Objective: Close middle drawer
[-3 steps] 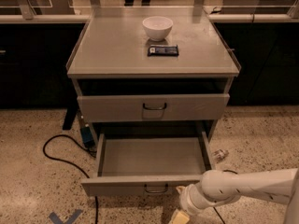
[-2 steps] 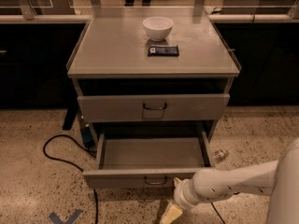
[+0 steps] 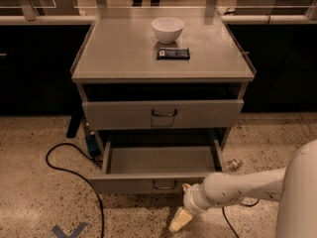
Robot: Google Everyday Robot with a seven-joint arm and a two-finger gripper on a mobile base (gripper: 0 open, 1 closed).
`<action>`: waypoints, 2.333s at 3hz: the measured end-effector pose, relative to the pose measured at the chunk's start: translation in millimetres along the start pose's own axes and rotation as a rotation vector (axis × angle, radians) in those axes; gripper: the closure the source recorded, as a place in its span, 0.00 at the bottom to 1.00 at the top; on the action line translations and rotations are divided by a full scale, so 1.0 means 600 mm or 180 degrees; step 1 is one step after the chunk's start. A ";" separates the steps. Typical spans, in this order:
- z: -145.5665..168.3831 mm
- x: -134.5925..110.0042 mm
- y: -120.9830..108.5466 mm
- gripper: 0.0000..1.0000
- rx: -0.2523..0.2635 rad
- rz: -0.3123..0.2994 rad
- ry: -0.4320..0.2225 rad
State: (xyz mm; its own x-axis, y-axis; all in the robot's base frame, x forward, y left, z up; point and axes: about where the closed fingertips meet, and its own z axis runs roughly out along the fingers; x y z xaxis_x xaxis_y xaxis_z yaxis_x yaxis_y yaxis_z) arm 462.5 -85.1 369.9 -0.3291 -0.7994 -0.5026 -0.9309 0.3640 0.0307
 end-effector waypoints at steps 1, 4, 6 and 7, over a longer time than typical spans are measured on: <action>0.006 -0.002 -0.013 0.00 0.0002 0.0010 -0.0007; 0.026 -0.081 -0.123 0.00 0.0196 0.0042 -0.0207; 0.028 -0.111 -0.164 0.00 0.0273 -0.0009 -0.0281; 0.025 -0.155 -0.217 0.00 0.0401 -0.0055 -0.0392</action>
Offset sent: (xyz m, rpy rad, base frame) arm 0.2575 0.0471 0.0103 0.0792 -0.2026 -0.1721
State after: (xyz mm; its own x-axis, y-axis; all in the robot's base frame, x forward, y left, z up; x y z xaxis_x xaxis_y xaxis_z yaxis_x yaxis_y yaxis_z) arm 616.5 -50.8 400.1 -0.2842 -0.7443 -0.6043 -0.9065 0.4139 -0.0835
